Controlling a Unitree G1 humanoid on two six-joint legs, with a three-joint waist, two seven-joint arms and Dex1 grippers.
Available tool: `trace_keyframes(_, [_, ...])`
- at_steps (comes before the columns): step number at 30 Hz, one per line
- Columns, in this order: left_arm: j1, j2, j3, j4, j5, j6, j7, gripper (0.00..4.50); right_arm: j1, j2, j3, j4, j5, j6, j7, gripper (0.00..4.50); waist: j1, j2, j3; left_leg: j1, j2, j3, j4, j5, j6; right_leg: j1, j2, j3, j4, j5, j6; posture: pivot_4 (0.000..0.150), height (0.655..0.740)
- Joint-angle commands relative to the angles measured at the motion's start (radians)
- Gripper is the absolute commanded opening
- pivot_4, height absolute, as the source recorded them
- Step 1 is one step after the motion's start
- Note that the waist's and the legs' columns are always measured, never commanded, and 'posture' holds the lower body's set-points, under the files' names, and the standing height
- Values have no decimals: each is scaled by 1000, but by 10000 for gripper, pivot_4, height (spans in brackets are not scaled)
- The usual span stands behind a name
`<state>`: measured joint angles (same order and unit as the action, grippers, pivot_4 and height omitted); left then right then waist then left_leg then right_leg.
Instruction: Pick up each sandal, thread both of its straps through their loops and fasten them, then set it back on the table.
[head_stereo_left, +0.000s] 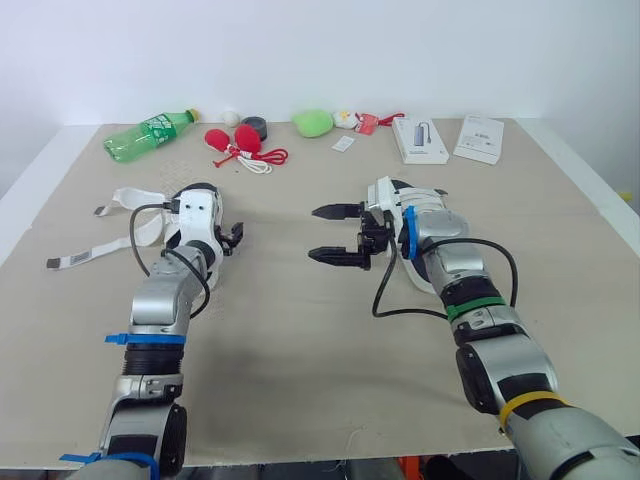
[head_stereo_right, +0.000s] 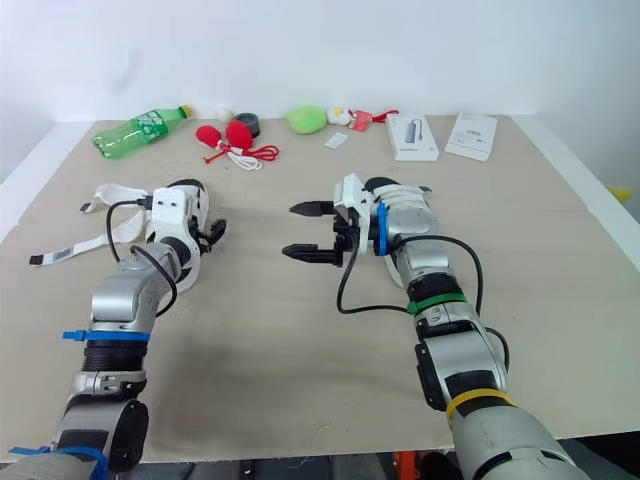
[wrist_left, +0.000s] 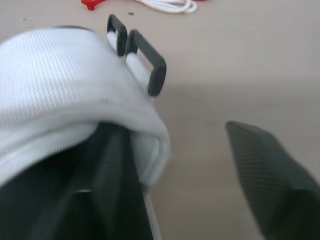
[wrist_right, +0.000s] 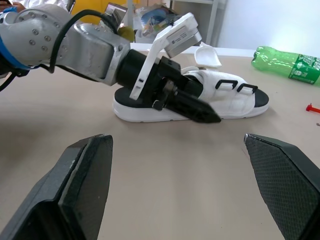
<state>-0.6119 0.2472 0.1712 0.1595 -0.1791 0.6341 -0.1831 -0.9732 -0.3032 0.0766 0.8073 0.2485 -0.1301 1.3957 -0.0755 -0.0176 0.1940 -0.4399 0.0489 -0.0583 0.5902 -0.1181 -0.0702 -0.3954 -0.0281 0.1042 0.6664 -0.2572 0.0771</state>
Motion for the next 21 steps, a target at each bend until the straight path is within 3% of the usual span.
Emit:
trace_keyframes(1, [-10,21,5,28,-10,-23,-25,10511,-18,1,-16,-29,8,-12,3,45000,0,0,0,0,0,0,0,0,0,0,0,0,0,0,0,1500,7400])
trace_keyframes(3, [-1,38,-8,4,-9,-29,-49,2237,-15,-5,-29,-50,27,5,6,45000,0,0,0,0,0,0,0,0,0,0,0,0,0,0,0,1500,7400])
trace_keyframes(5, [27,69,-42,-55,-11,-47,-117,901,-7,-17,-44,-69,37,12,-6,45000,0,0,0,0,0,0,-1,0,0,0,0,0,0,0,0,1500,7400])
trace_keyframes(13, [297,352,-246,-485,-27,-265,-558,901,180,-139,-73,-337,108,146,25,45000,3,0,0,-3,0,0,-8,1,-3,-6,-1,0,-1,-2,-3,1500,7400])
trace_keyframes(18, [380,490,-317,-534,10,-516,-778,901,277,-190,-83,-460,141,214,18,45000,1,0,0,-3,0,1,-8,-1,-4,-7,-1,0,-1,-4,-5,1500,7400])
trace_keyframes(21, [362,520,-354,-512,20,-630,-862,901,319,-223,-79,-506,146,236,28,45000,1,0,0,-3,1,2,-7,0,-4,-7,-1,1,0,-5,-5,1500,7400])
